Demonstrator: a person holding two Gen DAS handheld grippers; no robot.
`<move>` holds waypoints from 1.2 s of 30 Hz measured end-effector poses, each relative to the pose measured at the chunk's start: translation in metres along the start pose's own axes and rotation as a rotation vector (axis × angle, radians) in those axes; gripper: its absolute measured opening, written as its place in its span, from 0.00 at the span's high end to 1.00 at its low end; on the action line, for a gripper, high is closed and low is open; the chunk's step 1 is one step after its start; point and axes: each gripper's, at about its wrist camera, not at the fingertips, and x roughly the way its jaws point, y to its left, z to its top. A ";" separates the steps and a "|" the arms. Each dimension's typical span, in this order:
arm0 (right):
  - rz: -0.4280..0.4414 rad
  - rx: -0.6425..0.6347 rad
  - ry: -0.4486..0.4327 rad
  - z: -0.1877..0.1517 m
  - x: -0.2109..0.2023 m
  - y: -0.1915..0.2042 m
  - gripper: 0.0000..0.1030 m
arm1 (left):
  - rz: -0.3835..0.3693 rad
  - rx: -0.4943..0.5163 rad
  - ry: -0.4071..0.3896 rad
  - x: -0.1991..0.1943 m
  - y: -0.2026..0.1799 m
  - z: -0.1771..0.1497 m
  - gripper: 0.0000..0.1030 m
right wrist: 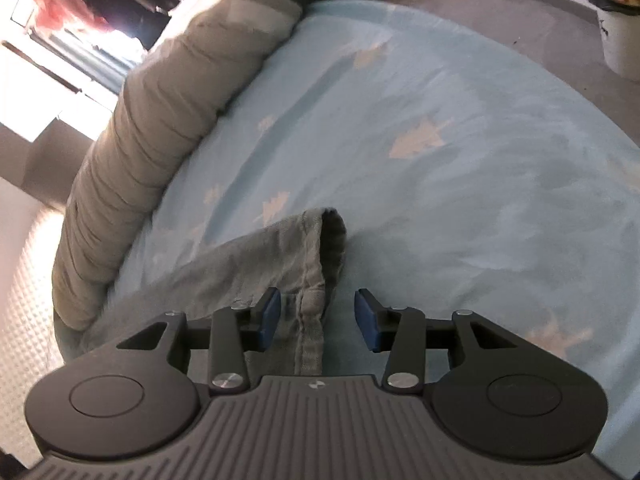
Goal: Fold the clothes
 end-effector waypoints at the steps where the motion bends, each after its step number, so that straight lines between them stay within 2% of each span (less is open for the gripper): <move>1: 0.004 0.003 0.011 0.005 0.003 0.001 0.57 | -0.002 0.059 -0.007 0.005 -0.010 0.004 0.37; 4: 0.016 0.024 0.054 0.019 0.015 0.001 0.57 | 0.044 0.219 -0.032 0.021 -0.032 0.010 0.37; 7: 0.018 0.023 0.079 0.027 0.024 0.001 0.58 | 0.047 0.304 -0.041 0.034 -0.041 0.011 0.38; 9: 0.011 0.021 0.091 0.031 0.029 0.002 0.62 | 0.039 0.348 -0.054 0.039 -0.044 0.010 0.40; 11: 0.003 0.030 0.097 0.032 0.030 0.000 0.74 | 0.020 0.387 -0.054 0.038 -0.045 0.012 0.45; 13: -0.002 0.043 0.099 0.031 0.029 -0.003 0.79 | -0.006 0.429 -0.051 0.034 -0.044 0.013 0.46; 17: 0.006 0.044 0.101 0.028 0.026 -0.005 0.79 | -0.061 0.541 -0.018 0.033 -0.042 0.012 0.47; 20: 0.010 0.048 0.106 0.029 0.028 -0.006 0.79 | -0.118 0.571 0.040 0.042 -0.033 0.013 0.45; 22: 0.013 0.047 0.114 0.031 0.027 -0.008 0.79 | -0.133 0.628 0.060 0.049 -0.035 0.011 0.45; 24: 0.011 0.042 0.120 0.033 0.026 -0.011 0.79 | -0.136 0.646 0.044 0.053 -0.038 0.010 0.46; 25: 0.009 0.040 0.120 0.034 0.027 -0.012 0.79 | -0.140 0.650 0.036 0.055 -0.038 0.010 0.50; 27: -0.006 0.024 0.111 0.034 0.027 -0.010 0.83 | -0.162 0.613 0.029 0.056 -0.036 0.013 0.67; 29: -0.022 -0.009 0.081 0.033 0.024 -0.007 0.94 | -0.177 0.578 0.029 0.057 -0.034 0.017 0.82; 31: -0.013 0.000 0.036 0.033 0.016 -0.005 0.97 | -0.180 0.558 0.017 0.055 -0.033 0.020 0.87; 36: 0.003 0.007 -0.056 0.037 -0.010 -0.004 1.00 | -0.211 0.492 -0.058 0.041 -0.026 0.038 0.89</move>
